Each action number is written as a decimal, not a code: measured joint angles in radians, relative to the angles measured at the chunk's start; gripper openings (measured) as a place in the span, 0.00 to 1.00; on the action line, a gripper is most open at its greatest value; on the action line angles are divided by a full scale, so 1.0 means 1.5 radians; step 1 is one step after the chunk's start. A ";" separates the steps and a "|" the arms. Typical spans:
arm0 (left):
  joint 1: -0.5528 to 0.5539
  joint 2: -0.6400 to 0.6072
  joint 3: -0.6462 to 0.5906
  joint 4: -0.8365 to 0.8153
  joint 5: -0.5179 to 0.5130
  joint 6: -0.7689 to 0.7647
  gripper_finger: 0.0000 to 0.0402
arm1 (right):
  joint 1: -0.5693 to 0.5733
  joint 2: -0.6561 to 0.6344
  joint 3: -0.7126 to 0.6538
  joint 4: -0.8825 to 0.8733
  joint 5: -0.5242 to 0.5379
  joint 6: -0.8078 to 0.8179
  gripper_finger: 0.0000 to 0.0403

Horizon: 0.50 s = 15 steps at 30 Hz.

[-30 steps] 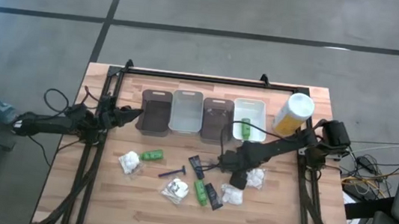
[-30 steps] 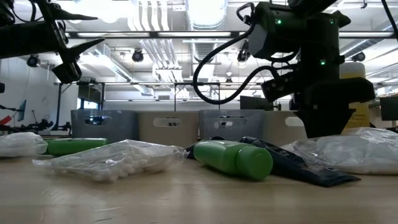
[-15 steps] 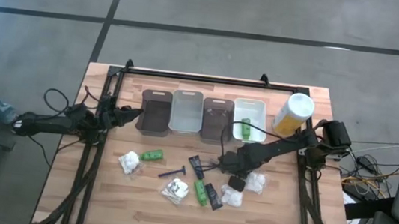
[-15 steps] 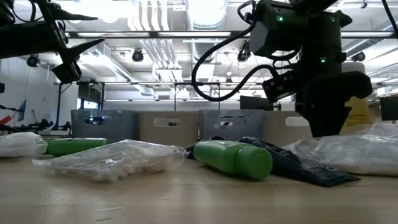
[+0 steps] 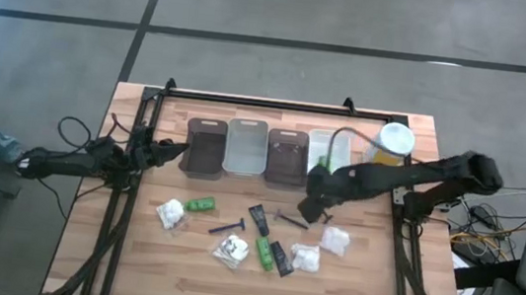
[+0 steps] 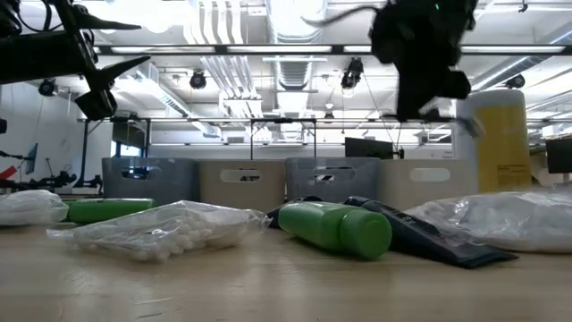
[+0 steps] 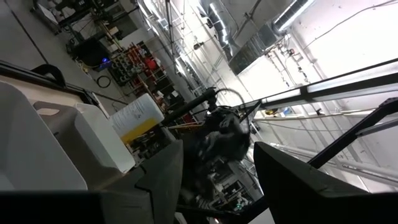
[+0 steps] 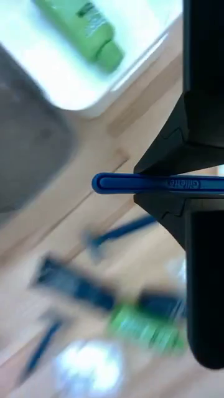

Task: Pick & Place Travel size toiletries
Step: Put the blue razor into the right black bin

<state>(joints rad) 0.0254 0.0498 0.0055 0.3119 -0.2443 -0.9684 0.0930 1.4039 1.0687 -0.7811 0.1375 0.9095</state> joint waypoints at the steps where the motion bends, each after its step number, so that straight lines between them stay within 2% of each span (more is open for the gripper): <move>1: 0.000 0.000 0.000 0.000 -0.003 0.000 0.50 | -0.014 -0.019 0.000 0.019 0.000 0.015 0.07; 5: 0.000 0.000 0.000 0.000 -0.015 0.000 0.50 | -0.083 -0.073 0.001 0.140 -0.002 0.074 0.07; 8: 0.000 0.000 0.000 0.000 -0.017 0.000 0.50 | -0.130 -0.079 0.001 0.231 -0.014 0.118 0.07; 11: 0.000 0.000 0.000 0.000 -0.018 0.004 0.50 | -0.173 -0.059 0.003 0.276 -0.038 0.128 0.07; 15: 0.000 0.000 0.000 0.000 -0.018 0.010 0.50 | -0.212 0.010 0.002 0.269 -0.062 0.140 0.07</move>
<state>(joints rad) 0.0257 0.0498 0.0056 0.3119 -0.2710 -0.9539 -0.2249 1.4193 1.0710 -0.3773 0.0452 1.1198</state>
